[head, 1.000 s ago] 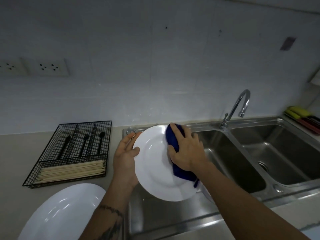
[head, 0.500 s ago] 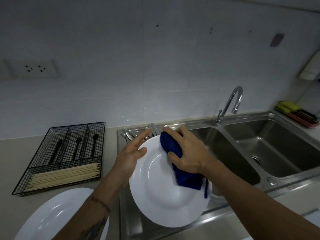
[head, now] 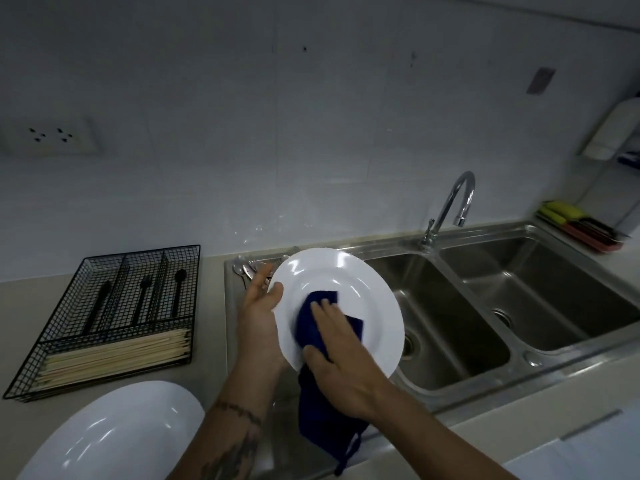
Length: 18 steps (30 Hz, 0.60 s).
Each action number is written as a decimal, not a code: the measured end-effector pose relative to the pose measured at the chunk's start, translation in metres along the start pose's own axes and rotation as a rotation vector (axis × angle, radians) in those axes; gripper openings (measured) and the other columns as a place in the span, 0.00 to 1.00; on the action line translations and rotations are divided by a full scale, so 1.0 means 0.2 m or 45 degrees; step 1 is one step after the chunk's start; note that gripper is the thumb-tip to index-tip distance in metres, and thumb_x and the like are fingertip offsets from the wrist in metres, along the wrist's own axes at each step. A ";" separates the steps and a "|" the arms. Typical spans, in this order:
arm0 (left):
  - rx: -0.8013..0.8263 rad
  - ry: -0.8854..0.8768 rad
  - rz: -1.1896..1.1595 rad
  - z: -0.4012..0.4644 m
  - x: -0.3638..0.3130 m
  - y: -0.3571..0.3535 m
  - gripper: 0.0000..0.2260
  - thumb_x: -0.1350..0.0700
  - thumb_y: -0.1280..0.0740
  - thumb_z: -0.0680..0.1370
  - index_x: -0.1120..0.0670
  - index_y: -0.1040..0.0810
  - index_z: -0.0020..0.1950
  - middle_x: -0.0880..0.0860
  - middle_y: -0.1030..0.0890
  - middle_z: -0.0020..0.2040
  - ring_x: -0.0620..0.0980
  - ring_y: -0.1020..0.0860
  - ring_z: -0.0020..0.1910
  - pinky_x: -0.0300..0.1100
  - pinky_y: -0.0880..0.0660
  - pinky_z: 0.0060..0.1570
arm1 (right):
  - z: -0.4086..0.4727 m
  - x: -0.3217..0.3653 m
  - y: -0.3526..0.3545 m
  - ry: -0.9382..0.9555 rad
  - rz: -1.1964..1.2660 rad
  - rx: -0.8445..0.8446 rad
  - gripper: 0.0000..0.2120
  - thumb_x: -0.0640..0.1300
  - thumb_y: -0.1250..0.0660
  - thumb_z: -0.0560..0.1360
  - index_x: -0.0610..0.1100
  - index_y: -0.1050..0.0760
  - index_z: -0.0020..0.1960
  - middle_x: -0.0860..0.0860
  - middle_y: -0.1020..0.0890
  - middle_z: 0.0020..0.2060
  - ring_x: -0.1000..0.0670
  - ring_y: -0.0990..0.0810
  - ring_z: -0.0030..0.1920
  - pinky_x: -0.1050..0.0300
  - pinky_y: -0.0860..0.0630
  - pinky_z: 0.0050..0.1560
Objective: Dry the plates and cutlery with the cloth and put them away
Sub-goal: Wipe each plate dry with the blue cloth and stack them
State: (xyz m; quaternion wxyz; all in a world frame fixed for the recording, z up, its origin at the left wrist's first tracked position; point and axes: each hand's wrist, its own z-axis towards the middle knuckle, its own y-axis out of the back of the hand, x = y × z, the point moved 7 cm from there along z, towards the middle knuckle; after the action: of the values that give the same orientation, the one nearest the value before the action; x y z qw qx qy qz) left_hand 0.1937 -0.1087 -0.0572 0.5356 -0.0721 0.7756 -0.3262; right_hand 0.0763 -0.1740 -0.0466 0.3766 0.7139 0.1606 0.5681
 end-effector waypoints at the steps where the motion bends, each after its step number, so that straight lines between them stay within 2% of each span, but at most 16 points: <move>1: 0.013 0.027 -0.036 0.00 0.02 0.00 0.16 0.61 0.38 0.81 0.48 0.24 0.66 0.51 0.16 0.54 0.51 0.17 0.45 0.43 0.20 0.39 | -0.01 0.06 -0.02 0.059 0.058 0.049 0.31 0.51 0.45 0.81 0.55 0.58 0.78 0.61 0.56 0.77 0.60 0.58 0.76 0.57 0.56 0.75; 3: 0.024 0.043 -0.071 -0.01 0.02 0.01 0.15 0.60 0.38 0.81 0.49 0.24 0.67 0.47 0.15 0.47 0.45 0.16 0.40 0.37 0.21 0.33 | -0.02 0.13 -0.04 0.151 0.082 0.145 0.30 0.51 0.45 0.81 0.59 0.57 0.78 0.65 0.53 0.76 0.63 0.55 0.75 0.59 0.53 0.75; 6: 0.005 0.048 -0.125 0.00 -0.01 0.06 0.17 0.60 0.38 0.81 0.46 0.26 0.69 0.51 0.18 0.57 0.50 0.17 0.46 0.44 0.21 0.39 | -0.03 0.09 -0.01 0.215 -0.066 0.221 0.28 0.50 0.44 0.81 0.59 0.52 0.77 0.65 0.49 0.76 0.64 0.51 0.74 0.64 0.53 0.72; 8: 0.010 0.037 -0.129 0.01 -0.04 0.10 0.18 0.60 0.39 0.81 0.46 0.26 0.69 0.53 0.20 0.60 0.54 0.19 0.49 0.49 0.22 0.44 | -0.02 0.02 0.03 0.244 -0.224 0.223 0.28 0.49 0.44 0.81 0.56 0.49 0.78 0.63 0.48 0.76 0.63 0.53 0.74 0.65 0.55 0.72; 10: 0.054 0.022 -0.140 0.00 -0.06 0.11 0.18 0.61 0.39 0.81 0.49 0.26 0.69 0.57 0.20 0.61 0.57 0.20 0.51 0.54 0.21 0.49 | 0.01 -0.07 0.11 0.231 -0.378 0.125 0.28 0.49 0.45 0.81 0.53 0.49 0.78 0.60 0.50 0.77 0.60 0.54 0.76 0.64 0.57 0.73; 14: 0.146 0.010 -0.066 -0.03 -0.07 0.06 0.22 0.58 0.32 0.76 0.50 0.27 0.70 0.60 0.22 0.64 0.62 0.22 0.55 0.63 0.26 0.55 | 0.15 -0.18 0.28 0.107 -0.609 -0.250 0.28 0.48 0.48 0.82 0.46 0.54 0.79 0.51 0.54 0.78 0.52 0.57 0.77 0.61 0.63 0.72; 16: 0.189 0.020 -0.022 -0.03 -0.06 0.02 0.22 0.58 0.33 0.76 0.50 0.27 0.70 0.59 0.21 0.63 0.63 0.22 0.55 0.62 0.25 0.56 | 0.22 -0.19 0.31 0.054 -0.605 -0.365 0.29 0.47 0.48 0.82 0.44 0.56 0.79 0.48 0.56 0.78 0.50 0.59 0.77 0.59 0.65 0.72; 18: 0.181 0.045 0.032 -0.04 -0.03 -0.01 0.16 0.61 0.36 0.80 0.45 0.23 0.65 0.56 0.19 0.61 0.61 0.20 0.54 0.58 0.22 0.54 | 0.28 -0.14 0.30 0.064 -0.582 -0.410 0.30 0.47 0.49 0.82 0.43 0.58 0.79 0.48 0.56 0.78 0.48 0.59 0.77 0.55 0.63 0.74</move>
State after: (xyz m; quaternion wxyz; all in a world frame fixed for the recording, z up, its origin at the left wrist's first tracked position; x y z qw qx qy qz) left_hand 0.1880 -0.1034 -0.0499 0.5297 -0.0184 0.7605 -0.3751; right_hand 0.1077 -0.2528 -0.0265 0.5995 0.5759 0.2342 0.5041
